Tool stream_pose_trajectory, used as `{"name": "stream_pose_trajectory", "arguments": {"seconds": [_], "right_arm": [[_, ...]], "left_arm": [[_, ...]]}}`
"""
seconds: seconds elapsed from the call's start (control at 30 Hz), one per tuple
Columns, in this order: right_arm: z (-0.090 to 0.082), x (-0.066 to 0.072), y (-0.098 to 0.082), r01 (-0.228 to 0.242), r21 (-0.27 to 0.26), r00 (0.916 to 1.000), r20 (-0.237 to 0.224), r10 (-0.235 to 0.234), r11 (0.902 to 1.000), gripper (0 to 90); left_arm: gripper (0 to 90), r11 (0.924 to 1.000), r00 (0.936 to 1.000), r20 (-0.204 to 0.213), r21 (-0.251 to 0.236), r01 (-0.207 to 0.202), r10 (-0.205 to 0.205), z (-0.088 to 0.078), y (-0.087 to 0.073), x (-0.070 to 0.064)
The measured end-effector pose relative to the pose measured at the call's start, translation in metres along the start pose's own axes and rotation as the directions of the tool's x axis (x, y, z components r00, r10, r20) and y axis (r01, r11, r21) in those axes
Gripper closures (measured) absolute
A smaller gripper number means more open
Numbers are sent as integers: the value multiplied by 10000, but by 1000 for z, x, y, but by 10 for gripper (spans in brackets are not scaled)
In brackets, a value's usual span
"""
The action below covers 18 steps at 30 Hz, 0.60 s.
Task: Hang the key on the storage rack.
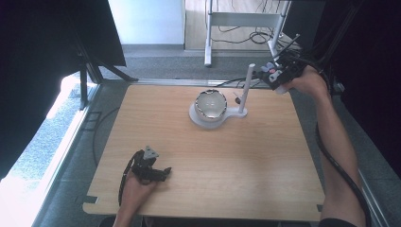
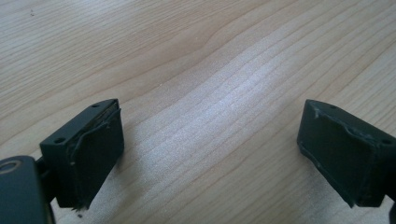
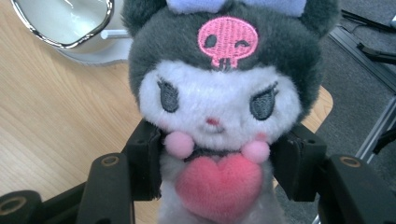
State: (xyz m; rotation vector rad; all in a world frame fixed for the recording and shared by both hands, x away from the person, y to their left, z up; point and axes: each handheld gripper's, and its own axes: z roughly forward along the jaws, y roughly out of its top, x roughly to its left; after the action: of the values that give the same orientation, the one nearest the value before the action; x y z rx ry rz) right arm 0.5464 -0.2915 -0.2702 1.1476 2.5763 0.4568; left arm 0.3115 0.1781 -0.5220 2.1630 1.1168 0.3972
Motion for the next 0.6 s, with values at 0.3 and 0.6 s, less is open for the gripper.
{"name": "stream_pose_trajectory", "arguments": {"seconds": [0.3, 0.6], "right_arm": [[-1, 13, 3, 340, -164, 9989, -304, -345, 9993, 421], [8, 38, -3, 918, 217, 9918, -915, -895, 9955, 419]], "left_arm": [[72, 10000, 10000, -1, 1, 0, 0, 0, 0, 0], [72, 10000, 10000, 16, -1, 5, -5, 0, 0, 0]]}}
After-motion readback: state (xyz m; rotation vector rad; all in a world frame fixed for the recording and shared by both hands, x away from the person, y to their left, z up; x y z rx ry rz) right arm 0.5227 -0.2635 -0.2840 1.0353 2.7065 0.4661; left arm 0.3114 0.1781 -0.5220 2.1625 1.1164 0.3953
